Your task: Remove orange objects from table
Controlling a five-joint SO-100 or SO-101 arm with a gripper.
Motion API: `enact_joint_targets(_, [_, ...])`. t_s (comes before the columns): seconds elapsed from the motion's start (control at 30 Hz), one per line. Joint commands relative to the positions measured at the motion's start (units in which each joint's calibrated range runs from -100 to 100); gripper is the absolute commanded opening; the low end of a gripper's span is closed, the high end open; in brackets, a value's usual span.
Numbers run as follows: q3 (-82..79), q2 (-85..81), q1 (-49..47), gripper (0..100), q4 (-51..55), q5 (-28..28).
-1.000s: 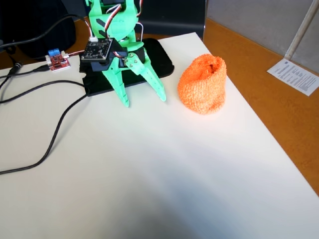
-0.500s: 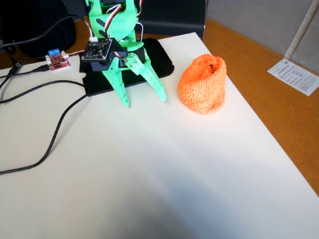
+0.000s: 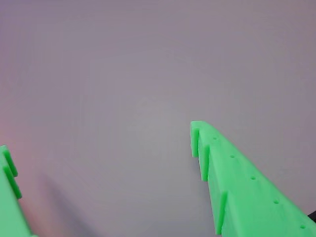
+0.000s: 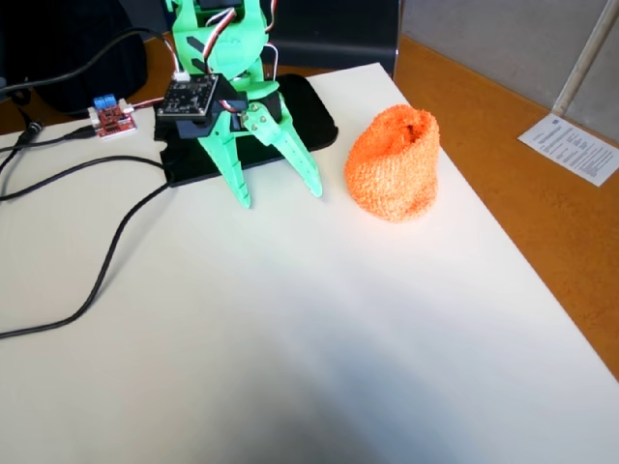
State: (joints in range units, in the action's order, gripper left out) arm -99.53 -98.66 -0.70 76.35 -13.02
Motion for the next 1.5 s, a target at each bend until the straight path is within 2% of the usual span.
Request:
enact_joint_targets(0.0, [-0.1, 0.1, 0.1, 38, -0.1, -0.1])
enact_joint_targets(0.6, [-0.1, 0.1, 0.1, 38, -0.1, -0.1])
enact_joint_targets(0.7, [-0.1, 0.1, -2.4, 38, 0.1, 2.4])
enact_joint_targets(0.8, [-0.1, 0.1, -1.1, 38, -3.6, 12.5])
enact_joint_targets(0.9, [1.5, 1.6, -0.8, 38, -12.7, 13.0])
enact_joint_targets(1.0, [13.5, 9.8, -3.6, 38, -19.3, 13.0])
enact_joint_targets(1.07, [27.2, 19.4, -7.6, 38, -18.2, 11.9])
enact_joint_targets(1.2, [65.2, 40.5, -18.9, 38, -0.8, 8.4])
enact_joint_targets(1.3, [90.7, 53.5, -26.3, 38, 6.5, 7.0])
enact_joint_targets(1.37, [94.8, 58.2, -29.8, 38, 7.8, 7.6])
enact_joint_targets(1.47, [87.2, 60.3, -35.9, 38, 12.5, 7.6])
